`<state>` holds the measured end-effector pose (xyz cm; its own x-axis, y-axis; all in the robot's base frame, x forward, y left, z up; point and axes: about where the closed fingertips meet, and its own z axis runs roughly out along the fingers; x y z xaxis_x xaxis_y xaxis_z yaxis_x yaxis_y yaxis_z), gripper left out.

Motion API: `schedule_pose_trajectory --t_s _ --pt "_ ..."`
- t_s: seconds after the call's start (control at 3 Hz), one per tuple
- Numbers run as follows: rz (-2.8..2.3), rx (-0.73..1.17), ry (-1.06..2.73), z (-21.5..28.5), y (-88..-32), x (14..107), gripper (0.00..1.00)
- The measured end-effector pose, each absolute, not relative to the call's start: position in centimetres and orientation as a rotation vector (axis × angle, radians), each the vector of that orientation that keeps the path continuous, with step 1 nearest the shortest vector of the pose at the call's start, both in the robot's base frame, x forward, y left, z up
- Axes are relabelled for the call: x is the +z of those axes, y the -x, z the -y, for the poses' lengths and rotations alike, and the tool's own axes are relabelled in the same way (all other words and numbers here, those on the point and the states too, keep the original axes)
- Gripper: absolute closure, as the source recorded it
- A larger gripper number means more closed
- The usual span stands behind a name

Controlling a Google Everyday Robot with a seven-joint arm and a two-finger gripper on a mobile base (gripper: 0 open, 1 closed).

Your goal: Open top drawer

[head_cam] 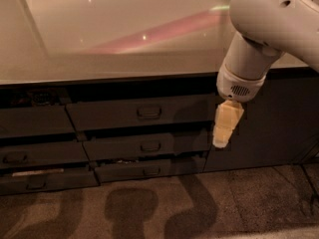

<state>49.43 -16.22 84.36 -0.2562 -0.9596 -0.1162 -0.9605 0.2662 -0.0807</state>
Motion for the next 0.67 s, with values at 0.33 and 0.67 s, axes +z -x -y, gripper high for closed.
schedule_pose_trajectory --t_s 0.33,0.67 --pt "-2.383 0.009 1.821 16.22 -49.43 84.37 0.0" --pt "-2.302 -0.06 1.837 16.32 -48.97 84.02 0.0"
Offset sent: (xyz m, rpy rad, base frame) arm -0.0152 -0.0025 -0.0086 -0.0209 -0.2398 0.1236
